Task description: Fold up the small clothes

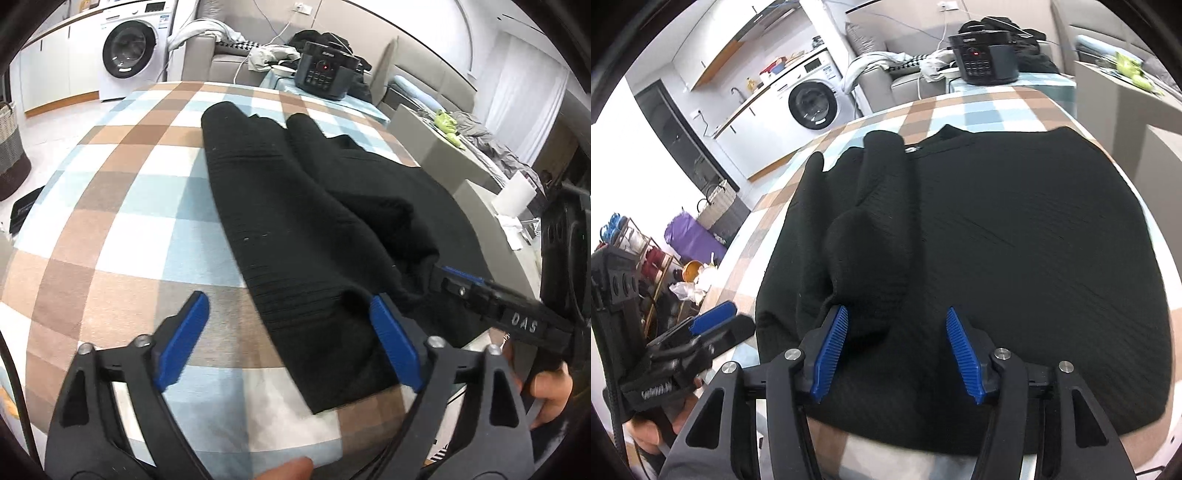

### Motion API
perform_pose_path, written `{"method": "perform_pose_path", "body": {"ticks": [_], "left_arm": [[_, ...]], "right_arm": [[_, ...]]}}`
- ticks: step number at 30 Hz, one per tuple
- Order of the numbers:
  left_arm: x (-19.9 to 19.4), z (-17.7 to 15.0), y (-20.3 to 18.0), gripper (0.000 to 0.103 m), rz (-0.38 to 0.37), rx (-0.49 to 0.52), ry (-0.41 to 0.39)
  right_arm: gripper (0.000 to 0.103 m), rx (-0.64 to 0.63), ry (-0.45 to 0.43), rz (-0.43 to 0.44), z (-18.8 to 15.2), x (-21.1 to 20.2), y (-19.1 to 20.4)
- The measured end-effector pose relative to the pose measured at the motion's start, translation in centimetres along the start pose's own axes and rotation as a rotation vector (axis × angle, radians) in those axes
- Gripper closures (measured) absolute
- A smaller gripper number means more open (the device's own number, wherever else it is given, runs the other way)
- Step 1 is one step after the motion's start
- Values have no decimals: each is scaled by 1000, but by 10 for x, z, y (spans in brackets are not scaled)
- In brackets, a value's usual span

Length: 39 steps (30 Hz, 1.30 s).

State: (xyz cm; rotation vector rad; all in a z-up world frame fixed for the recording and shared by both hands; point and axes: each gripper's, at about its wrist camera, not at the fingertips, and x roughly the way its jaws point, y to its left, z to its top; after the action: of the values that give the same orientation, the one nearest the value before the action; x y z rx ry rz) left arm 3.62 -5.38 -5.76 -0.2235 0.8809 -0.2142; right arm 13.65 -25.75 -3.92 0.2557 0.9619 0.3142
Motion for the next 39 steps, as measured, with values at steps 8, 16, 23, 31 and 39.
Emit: {"method": "perform_pose_path", "body": {"ticks": [8, 16, 23, 31, 39], "left_arm": [[8, 1, 16, 1, 34, -16, 6], [13, 1, 21, 1, 30, -27, 8], [4, -3, 21, 1, 36, -35, -9], [0, -2, 19, 1, 38, -29, -31], [-1, -6, 7, 1, 6, -17, -38]], "right_arm": [[46, 3, -18, 0, 14, -2, 14], [37, 54, -26, 60, 15, -14, 6], [87, 104, 38, 54, 21, 34, 6], [95, 237, -39, 376, 10, -23, -3], [93, 355, 123, 177, -39, -1, -47]]}}
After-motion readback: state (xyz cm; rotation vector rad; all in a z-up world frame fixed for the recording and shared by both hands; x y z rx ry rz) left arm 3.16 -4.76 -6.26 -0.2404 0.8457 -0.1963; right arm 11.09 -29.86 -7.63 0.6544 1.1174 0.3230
